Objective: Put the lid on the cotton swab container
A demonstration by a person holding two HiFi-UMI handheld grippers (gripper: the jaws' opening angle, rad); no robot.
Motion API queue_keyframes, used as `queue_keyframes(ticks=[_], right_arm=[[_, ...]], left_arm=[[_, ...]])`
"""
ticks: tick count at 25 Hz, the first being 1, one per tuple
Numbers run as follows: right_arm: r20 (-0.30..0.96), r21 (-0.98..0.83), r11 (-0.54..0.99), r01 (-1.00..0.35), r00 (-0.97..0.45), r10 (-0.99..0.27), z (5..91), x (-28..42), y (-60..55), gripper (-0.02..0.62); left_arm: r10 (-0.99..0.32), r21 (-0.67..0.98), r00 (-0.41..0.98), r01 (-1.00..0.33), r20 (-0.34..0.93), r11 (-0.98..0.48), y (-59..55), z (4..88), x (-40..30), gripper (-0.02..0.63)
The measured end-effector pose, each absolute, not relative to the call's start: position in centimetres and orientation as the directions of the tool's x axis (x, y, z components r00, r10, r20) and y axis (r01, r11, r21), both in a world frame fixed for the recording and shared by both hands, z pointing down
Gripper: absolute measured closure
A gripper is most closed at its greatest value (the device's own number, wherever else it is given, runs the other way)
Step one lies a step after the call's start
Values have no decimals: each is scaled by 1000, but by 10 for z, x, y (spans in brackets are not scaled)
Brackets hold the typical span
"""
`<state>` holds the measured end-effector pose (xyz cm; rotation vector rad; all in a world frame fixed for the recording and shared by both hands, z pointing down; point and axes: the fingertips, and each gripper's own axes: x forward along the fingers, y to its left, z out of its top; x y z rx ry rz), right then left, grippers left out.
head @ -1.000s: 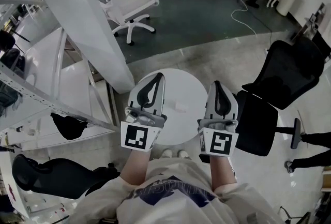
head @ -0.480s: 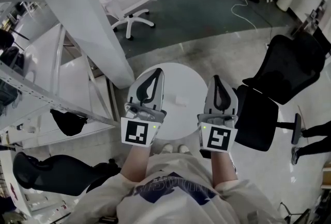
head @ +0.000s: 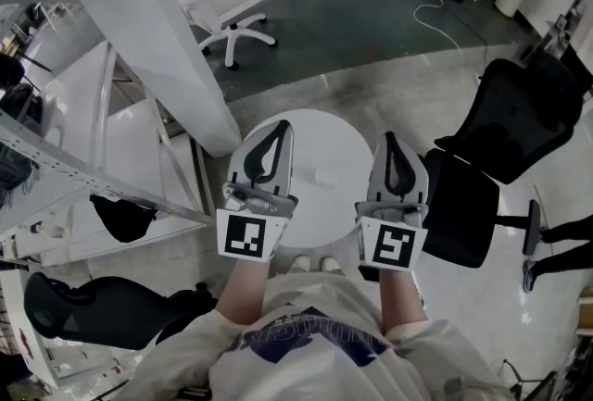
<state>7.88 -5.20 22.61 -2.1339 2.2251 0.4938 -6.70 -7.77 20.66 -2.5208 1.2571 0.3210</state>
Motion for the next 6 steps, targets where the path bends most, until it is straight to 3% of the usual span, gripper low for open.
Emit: queue_keyframes(ticks=[6], right_arm=[[-235, 224, 16, -974, -69, -970, 226, 81, -52, 589]], left_arm=[[-739, -178, 588, -807, -328, -563, -78, 208, -66, 607]])
